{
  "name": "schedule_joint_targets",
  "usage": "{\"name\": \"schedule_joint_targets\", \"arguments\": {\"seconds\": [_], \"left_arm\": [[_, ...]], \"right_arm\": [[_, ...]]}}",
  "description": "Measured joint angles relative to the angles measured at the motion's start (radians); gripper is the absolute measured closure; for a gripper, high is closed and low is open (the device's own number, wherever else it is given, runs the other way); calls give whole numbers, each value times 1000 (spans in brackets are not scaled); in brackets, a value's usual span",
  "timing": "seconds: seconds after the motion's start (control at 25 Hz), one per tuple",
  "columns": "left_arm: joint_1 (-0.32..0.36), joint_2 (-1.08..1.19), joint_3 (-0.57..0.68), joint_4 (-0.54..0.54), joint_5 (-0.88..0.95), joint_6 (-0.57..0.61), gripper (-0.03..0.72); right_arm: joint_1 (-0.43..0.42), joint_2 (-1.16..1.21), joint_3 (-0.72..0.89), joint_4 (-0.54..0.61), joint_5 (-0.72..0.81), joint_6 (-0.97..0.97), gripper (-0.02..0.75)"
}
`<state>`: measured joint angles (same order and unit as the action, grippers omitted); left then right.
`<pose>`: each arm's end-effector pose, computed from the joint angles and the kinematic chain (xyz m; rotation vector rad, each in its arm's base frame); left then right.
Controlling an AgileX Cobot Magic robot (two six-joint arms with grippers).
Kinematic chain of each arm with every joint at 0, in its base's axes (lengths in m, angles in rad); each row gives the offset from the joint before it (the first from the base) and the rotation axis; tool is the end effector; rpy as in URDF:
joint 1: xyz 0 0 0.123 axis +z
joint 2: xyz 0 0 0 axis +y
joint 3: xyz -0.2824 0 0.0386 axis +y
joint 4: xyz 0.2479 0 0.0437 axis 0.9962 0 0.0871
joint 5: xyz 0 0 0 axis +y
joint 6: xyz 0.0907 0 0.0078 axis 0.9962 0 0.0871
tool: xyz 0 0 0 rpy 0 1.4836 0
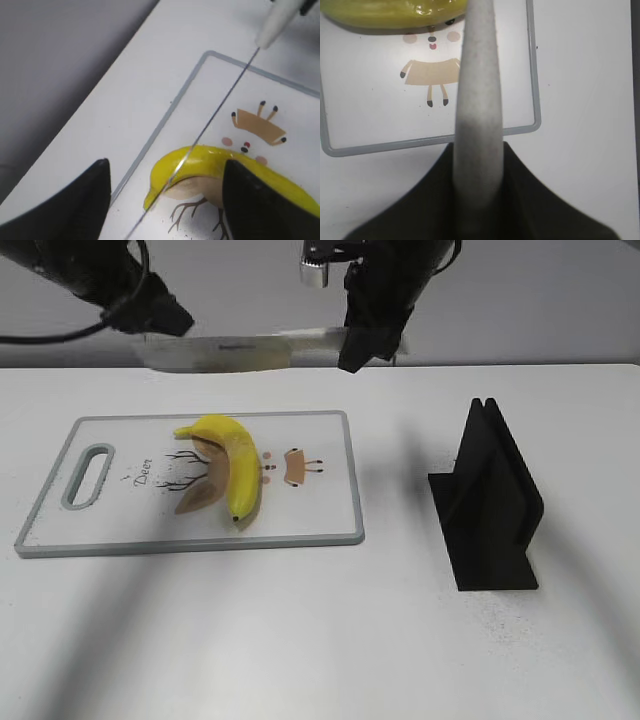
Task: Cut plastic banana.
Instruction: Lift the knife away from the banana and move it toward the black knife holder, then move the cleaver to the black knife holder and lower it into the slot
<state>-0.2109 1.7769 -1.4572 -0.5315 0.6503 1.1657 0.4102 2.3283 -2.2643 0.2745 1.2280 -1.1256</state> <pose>0.3893 -0.1120 0.2921 1.1854 2.0140 -0.1170 0.4535 0.2226 0.2476 -1.8317 1.9838 0.1757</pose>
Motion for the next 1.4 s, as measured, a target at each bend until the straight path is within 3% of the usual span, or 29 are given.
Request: {"name": "schedule_joint_targets", "arguments": {"seconds": [0.24,0.48,0.64,0.88,1.08,1.4], "left_arm": [[29,-77,-95,273,111,-495,16],[82,-84,-194,399,391,-788,41],[126,-84,-201,445,545,-851,51],[163,-127,-163,452,563,-886,57],[163,-244,-27,452,564,-895,72],[163,-527,258,452,566,-897,95]], "right_arm": [[0,-93,66,-71,0,418,577],[0,-170,86,-115,1,667,577],[0,-227,86,-116,3,728,577],[0,-292,104,-126,3,927,577],[0,-345,166,-150,3,1090,577],[0,-491,370,-181,3,1180,577]]}}
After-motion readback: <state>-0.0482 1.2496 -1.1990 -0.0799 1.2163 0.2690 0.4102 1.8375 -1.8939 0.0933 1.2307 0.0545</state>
